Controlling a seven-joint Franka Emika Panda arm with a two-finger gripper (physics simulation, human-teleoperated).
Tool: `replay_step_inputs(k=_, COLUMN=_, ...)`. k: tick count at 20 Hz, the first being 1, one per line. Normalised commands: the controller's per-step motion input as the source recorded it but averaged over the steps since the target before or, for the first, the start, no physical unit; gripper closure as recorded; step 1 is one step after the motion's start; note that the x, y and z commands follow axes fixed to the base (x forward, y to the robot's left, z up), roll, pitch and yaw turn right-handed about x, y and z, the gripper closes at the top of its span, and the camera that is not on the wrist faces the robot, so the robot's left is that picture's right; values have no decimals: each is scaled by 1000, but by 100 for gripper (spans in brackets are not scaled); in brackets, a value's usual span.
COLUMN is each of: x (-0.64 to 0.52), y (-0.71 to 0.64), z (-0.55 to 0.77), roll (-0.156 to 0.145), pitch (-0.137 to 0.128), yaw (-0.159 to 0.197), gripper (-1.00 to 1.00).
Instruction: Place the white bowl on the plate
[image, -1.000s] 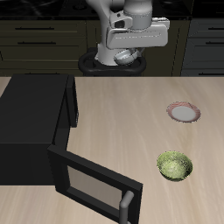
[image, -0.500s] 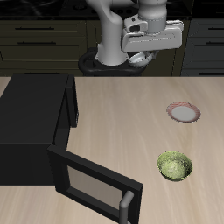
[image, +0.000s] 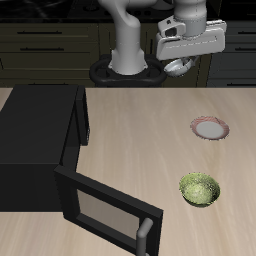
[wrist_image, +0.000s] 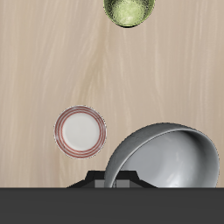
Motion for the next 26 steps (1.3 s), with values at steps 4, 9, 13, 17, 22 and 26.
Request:
replay_step_inputs(k=4, x=4, y=401, z=-4, roll=28, pitch=-8, yaw=-16, gripper=100)
replay_step_inputs(k=9, x=34, y=365, z=-80, roll=21, pitch=0, yaw=18, gripper=100)
replay_step_inputs(k=13, x=134, y=301, z=-91, roll=-31, pitch=-6, yaw=11, gripper=100)
replay_step_inputs(k=17, x=70, y=328, z=-94, roll=-25, pitch=20, yaw=-11, gripper=100)
replay_step_inputs(k=22, x=-14, y=201, z=-28, roll=16, pitch=-33, yaw=36, gripper=100)
replay_step_inputs(k=26, x=58, y=-49, z=-142, roll=-36, pitch=-9, yaw=21, gripper=100)
